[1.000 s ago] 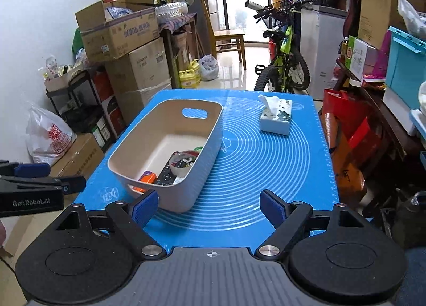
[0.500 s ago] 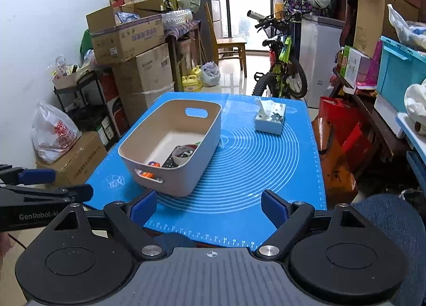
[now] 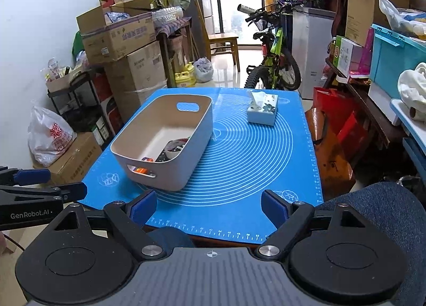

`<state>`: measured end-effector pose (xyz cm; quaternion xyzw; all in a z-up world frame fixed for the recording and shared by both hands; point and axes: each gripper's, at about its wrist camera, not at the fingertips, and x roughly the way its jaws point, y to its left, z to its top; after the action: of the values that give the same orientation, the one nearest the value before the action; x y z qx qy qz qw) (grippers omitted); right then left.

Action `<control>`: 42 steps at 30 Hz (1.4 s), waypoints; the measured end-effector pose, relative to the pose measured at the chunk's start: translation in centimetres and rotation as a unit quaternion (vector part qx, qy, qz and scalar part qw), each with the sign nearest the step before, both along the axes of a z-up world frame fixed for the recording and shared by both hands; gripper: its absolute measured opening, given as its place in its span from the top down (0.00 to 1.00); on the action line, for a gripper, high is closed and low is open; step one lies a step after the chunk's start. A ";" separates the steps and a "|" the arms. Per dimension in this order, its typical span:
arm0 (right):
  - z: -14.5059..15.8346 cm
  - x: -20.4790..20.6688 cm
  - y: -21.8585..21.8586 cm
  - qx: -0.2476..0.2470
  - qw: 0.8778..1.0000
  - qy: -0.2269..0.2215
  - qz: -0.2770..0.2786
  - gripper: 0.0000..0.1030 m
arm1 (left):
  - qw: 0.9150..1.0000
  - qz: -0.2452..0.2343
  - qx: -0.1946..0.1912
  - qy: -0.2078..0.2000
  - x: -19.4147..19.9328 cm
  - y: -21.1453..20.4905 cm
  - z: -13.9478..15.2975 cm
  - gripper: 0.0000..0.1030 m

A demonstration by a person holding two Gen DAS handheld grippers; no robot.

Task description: Organize rigid objects

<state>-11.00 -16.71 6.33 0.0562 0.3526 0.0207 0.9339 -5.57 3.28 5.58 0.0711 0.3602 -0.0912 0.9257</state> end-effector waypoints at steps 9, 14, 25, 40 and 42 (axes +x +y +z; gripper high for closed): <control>0.0 0.0 0.0 -0.003 1.000 0.002 0.001 0.16 | 1.000 0.001 -0.001 0.002 -0.1 0.0 -0.3 0.31; 0.0 -0.1 0.0 -0.009 1.000 0.003 0.005 0.16 | 1.000 -0.001 -0.002 -0.002 -0.2 0.2 -0.1 0.31; 0.1 -0.1 0.0 -0.009 1.000 0.004 0.002 0.16 | 1.000 -0.006 -0.001 -0.002 -0.3 0.2 0.3 0.31; 0.2 -0.1 -0.5 -0.009 1.000 0.007 0.006 0.15 | 1.000 -0.010 -0.001 -0.002 -0.3 0.1 0.4 0.31; 0.3 -0.1 -0.5 -0.009 1.000 0.007 0.006 0.15 | 1.000 -0.010 -0.001 -0.001 -0.3 0.1 0.5 0.31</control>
<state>-11.10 -17.25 6.59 0.0453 0.3601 0.0229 0.9315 -5.86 3.41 6.05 0.0742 0.3584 -0.1005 0.9252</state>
